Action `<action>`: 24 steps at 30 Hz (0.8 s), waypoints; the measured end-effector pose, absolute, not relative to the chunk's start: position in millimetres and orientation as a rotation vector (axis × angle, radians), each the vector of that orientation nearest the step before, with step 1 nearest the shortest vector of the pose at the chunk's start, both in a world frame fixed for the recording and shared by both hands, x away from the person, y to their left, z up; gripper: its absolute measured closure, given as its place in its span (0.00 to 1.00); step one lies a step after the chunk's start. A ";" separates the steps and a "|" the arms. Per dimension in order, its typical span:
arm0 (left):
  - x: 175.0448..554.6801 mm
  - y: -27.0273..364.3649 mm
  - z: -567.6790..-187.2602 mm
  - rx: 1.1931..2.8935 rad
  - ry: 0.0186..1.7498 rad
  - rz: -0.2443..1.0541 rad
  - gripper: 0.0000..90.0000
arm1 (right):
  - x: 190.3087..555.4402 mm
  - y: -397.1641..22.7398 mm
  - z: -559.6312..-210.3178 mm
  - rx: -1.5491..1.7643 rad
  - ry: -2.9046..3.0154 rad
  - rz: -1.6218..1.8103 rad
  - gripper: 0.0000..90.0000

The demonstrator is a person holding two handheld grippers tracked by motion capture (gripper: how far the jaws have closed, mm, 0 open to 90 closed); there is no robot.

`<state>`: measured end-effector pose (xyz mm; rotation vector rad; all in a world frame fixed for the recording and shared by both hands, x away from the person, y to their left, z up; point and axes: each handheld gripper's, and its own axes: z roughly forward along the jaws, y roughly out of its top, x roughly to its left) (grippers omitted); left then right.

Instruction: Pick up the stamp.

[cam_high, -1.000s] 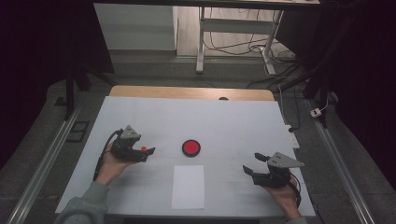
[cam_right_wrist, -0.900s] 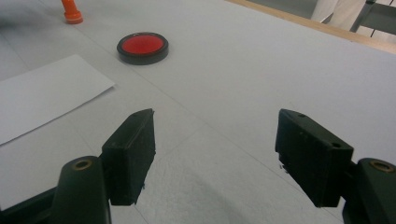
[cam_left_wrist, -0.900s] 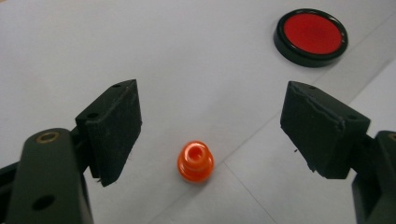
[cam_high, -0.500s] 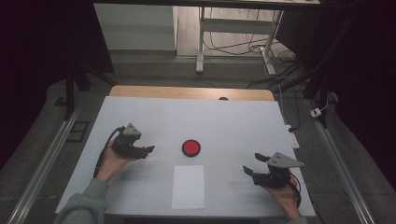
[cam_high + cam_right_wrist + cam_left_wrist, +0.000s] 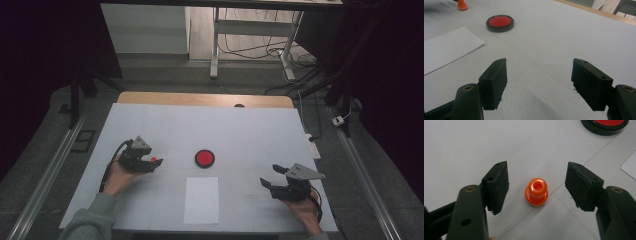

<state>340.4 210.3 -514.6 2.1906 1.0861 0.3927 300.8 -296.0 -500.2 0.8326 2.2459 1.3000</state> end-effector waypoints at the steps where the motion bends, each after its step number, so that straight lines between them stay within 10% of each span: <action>1: 340.5 210.3 -515.1 2.191 1.089 0.392 0.43 | 300.8 -296.0 -500.3 0.832 2.247 1.298 0.32; 24: 341.5 212.9 -522.9 2.208 1.077 0.346 0.71 | 301.3 -297.2 -500.8 0.837 2.247 1.294 0.32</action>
